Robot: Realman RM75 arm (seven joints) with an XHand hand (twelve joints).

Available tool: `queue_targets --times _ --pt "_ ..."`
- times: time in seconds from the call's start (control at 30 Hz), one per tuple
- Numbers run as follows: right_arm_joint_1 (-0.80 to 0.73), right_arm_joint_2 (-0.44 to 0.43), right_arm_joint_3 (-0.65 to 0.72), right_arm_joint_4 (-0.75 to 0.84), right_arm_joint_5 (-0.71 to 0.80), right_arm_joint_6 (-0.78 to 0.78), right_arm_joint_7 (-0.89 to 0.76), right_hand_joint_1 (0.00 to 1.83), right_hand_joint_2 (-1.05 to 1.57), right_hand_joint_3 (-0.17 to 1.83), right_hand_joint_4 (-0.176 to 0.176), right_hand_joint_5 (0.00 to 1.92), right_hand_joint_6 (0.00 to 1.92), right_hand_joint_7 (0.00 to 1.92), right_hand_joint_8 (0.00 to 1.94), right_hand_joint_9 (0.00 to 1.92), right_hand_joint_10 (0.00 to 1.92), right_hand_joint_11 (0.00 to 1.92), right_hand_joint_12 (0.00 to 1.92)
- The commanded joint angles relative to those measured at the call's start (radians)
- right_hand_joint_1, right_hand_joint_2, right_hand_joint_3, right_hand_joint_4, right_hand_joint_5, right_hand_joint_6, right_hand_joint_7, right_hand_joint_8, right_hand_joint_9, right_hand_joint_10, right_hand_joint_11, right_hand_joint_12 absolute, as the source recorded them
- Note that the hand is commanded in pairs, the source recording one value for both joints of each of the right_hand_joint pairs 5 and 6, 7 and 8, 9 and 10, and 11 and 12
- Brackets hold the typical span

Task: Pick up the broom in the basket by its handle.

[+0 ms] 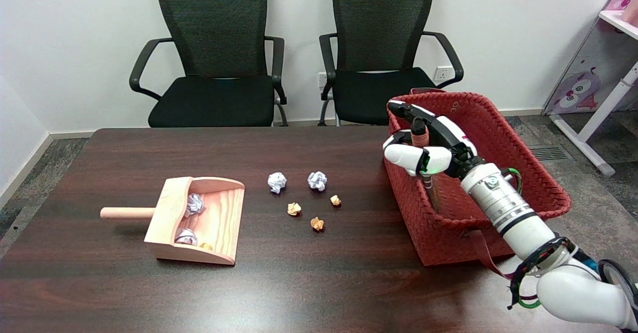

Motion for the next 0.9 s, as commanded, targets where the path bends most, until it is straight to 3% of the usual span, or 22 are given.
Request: queue_targets --times 0.03,0.13,0.33,0.4,0.43,0.5,0.53,0.63,0.77,0.9 --pt "0.013 -0.043 0.008 0.02 0.006 -0.009 0.002 0.92 0.25 0.73 -0.176 0.28 0.28 0.28 0.28 1.14 1.14 1.77 1.77" --pt "0.019 -0.054 0.012 0.031 0.006 -0.009 0.002 0.92 0.28 0.76 -0.176 0.34 0.34 0.34 0.34 1.17 1.17 1.8 1.8" --pt "0.03 -0.056 0.012 0.045 0.001 -0.009 0.002 0.92 0.32 0.83 -0.176 0.86 0.86 0.86 0.86 1.22 1.22 1.84 1.84" --pt "0.032 -0.056 0.012 0.046 0.001 -0.009 0.002 0.92 0.32 0.83 -0.174 0.93 0.93 0.93 0.93 1.22 1.22 1.84 1.84" --pt "0.034 -0.056 0.012 0.046 0.001 -0.009 0.002 0.91 0.32 0.84 -0.125 1.03 1.03 1.03 1.03 1.22 1.22 1.85 1.85" --pt "0.035 -0.056 0.012 0.048 0.002 -0.009 0.002 0.89 0.34 0.84 0.161 1.24 1.24 1.24 1.24 1.23 1.23 1.85 1.85" --pt "0.037 -0.056 0.012 0.049 0.003 -0.009 0.002 0.89 0.35 0.84 0.176 1.32 1.32 1.32 1.32 1.24 1.24 1.86 1.86" --pt "0.037 -0.056 0.012 0.051 0.006 -0.009 0.002 0.87 0.39 0.84 0.176 1.56 1.56 1.56 1.56 1.28 1.28 1.87 1.87" --pt "0.041 -0.056 0.012 0.054 0.006 -0.009 0.002 0.84 0.44 0.83 0.176 1.88 1.88 1.88 1.88 1.53 1.53 1.92 1.92" --pt "0.048 -0.056 0.012 0.057 0.006 -0.009 0.002 0.85 0.44 0.82 0.176 1.92 1.92 1.92 1.92 1.74 1.74 1.92 1.92"
